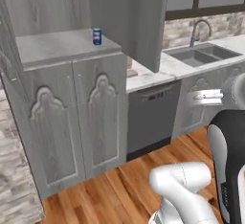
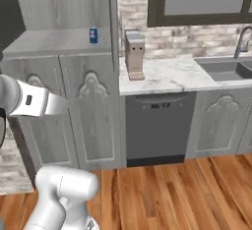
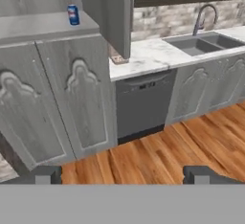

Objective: Pick the boxed drink, boxed drink, can from the counter and place them in the open cabinet.

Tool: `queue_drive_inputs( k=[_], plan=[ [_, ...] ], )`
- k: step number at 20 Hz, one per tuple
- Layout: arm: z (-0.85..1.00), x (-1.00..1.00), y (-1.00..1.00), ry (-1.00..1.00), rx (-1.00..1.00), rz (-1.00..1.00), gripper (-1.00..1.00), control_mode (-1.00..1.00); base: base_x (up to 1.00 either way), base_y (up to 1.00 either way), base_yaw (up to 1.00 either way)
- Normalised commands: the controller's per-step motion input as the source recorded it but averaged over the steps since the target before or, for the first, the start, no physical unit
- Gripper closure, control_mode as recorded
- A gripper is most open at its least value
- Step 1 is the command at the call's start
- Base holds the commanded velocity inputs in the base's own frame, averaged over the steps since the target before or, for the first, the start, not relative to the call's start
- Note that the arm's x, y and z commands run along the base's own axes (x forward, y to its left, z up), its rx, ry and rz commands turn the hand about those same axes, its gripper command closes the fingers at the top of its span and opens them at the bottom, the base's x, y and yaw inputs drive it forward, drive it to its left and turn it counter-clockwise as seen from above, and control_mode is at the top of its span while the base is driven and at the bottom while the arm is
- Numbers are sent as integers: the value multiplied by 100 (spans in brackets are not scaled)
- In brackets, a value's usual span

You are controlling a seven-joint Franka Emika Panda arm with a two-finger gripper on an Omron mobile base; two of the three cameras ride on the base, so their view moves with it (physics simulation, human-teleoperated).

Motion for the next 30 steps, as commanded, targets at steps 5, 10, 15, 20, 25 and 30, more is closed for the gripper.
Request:
queue_drive_inputs(
  k=[5, 10, 15, 20, 25, 30],
  plan=[
    [0, 0, 0, 0, 0, 0, -100, 100, -5, 1, -52],
    [0, 0, 0, 0, 0, 0, -100, 100, -18, 0, -53],
    [0, 0, 0, 0, 0, 0, -100, 100, -11, -4, -51],
    [0, 0, 0, 0, 0, 0, -100, 100, -17, -15, -45],
    [0, 0, 0, 0, 0, 0, -100, 100, -9, -18, -40],
    [0, 0, 0, 0, 0, 0, -100, 100, 0, -15, -37]
  ],
)
